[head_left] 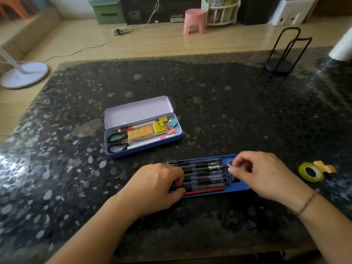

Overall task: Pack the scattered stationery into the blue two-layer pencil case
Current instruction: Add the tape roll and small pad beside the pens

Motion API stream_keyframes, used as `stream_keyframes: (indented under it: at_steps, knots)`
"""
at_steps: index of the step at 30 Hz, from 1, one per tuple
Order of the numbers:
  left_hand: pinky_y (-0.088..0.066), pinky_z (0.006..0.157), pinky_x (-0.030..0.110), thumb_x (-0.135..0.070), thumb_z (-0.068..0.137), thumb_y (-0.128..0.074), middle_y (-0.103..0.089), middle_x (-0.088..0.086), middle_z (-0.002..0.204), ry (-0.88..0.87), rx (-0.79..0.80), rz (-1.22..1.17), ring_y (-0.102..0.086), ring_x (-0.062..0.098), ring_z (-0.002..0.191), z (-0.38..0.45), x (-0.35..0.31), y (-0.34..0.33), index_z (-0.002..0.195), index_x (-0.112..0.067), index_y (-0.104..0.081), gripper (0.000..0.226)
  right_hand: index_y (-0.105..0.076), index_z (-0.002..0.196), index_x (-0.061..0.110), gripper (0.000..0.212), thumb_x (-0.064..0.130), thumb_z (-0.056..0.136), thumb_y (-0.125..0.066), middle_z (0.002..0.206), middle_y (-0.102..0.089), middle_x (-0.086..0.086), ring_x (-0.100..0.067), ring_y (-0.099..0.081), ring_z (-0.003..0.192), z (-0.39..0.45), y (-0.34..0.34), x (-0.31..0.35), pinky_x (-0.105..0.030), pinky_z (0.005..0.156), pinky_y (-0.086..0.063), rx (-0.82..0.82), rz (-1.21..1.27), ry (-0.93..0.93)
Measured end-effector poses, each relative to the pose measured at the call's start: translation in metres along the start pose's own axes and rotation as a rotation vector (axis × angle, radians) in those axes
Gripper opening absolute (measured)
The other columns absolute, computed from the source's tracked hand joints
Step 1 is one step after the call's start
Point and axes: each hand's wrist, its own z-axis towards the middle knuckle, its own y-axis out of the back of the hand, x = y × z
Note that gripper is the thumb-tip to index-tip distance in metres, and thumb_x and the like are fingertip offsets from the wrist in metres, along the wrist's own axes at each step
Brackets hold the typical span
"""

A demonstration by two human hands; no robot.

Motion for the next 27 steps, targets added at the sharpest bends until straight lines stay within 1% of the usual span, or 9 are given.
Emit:
stream_keyframes:
  at_steps: [2,4,6,9,13,15,19,23,27]
  knots:
    - [-0.049,0.076,0.025,-0.059,0.079,-0.059,-0.055,-0.016,0.101,-0.021,-0.102,-0.032,-0.052,0.005,0.089,-0.001,0.001,0.001,0.101,-0.035,-0.054,0.033,-0.063,0.094,0.035,0.013,0.039,0.084,-0.068,0.083,-0.058,0.016,0.000,-0.054,0.075,0.006,0.002,-0.009,-0.022,0.066,-0.042,-0.083,0.018,0.046]
    - [-0.038,0.100,0.027,-0.072,0.076,-0.054,-0.044,-0.016,0.130,-0.034,-0.131,0.017,-0.041,0.007,0.118,-0.001,0.001,0.000,0.128,-0.039,-0.043,0.062,-0.063,0.105,0.035,0.024,0.035,0.082,-0.071,0.093,-0.058,0.014,-0.003,-0.055,0.080,0.010,0.015,-0.023,-0.024,0.071,-0.041,-0.154,0.008,0.040]
    - [-0.013,0.116,0.037,-0.078,0.078,-0.043,-0.013,-0.013,0.157,-0.075,-0.092,0.130,-0.010,0.012,0.144,0.001,-0.002,-0.004,0.148,-0.038,-0.019,0.084,-0.064,0.111,0.033,0.036,0.033,0.077,-0.076,0.104,-0.063,0.004,-0.015,-0.059,0.088,0.011,0.044,-0.049,-0.028,0.075,-0.041,-0.214,0.032,-0.025]
    - [0.009,0.117,0.049,-0.075,0.088,-0.027,0.018,-0.013,0.159,-0.157,-0.041,0.215,0.020,0.013,0.144,0.005,-0.010,-0.020,0.152,-0.030,0.004,0.084,-0.056,0.126,0.038,0.065,0.045,0.066,-0.081,0.129,-0.057,-0.003,-0.024,-0.055,0.113,0.013,0.083,-0.101,-0.038,0.093,-0.044,-0.140,-0.068,-0.160]
    - [0.010,0.111,0.055,-0.073,0.091,-0.019,0.010,-0.011,0.160,-0.178,0.021,0.251,0.014,0.018,0.146,0.008,-0.014,-0.039,0.153,-0.028,0.001,0.079,-0.041,0.137,0.044,0.083,0.060,0.063,-0.075,0.154,-0.031,0.004,-0.023,-0.021,0.144,0.013,0.065,-0.159,-0.046,0.116,-0.025,0.103,-0.369,-0.136]
    - [0.010,0.110,0.056,-0.074,0.091,-0.019,0.007,-0.012,0.160,-0.168,0.016,0.254,0.014,0.019,0.146,0.010,-0.013,-0.042,0.153,-0.029,-0.002,0.078,-0.039,0.132,0.052,0.069,0.053,0.072,-0.074,0.153,-0.026,0.014,-0.017,-0.008,0.146,0.006,0.057,-0.176,-0.049,0.117,-0.022,0.084,-0.351,-0.033]
    - [0.004,0.110,0.058,-0.073,0.091,-0.020,-0.003,-0.011,0.160,-0.161,0.008,0.290,0.006,0.023,0.147,0.008,-0.013,-0.041,0.153,-0.028,-0.010,0.077,-0.033,0.118,0.067,0.066,0.085,0.058,-0.055,0.145,-0.011,0.033,-0.001,0.008,0.141,0.000,0.061,-0.188,-0.049,0.118,-0.017,0.120,-0.375,0.084]
    - [0.007,0.113,0.057,-0.076,0.089,-0.022,0.007,-0.011,0.160,-0.157,-0.005,0.233,0.014,0.019,0.146,0.010,-0.021,-0.038,0.153,-0.028,-0.001,0.082,-0.036,0.126,0.058,0.066,0.057,0.071,-0.073,0.144,-0.019,0.031,-0.002,0.003,0.141,0.004,0.058,-0.184,-0.046,0.118,-0.017,0.079,-0.400,0.129]
    - [0.013,0.113,0.056,-0.074,0.090,-0.023,0.006,-0.012,0.160,-0.252,-0.033,0.192,0.019,0.016,0.145,0.033,-0.042,-0.035,0.152,-0.029,0.000,0.080,-0.048,0.123,0.049,0.060,0.054,0.069,-0.075,0.132,-0.042,0.021,-0.010,-0.022,0.137,-0.002,0.058,-0.154,-0.037,0.112,-0.027,-0.064,-0.343,0.200]
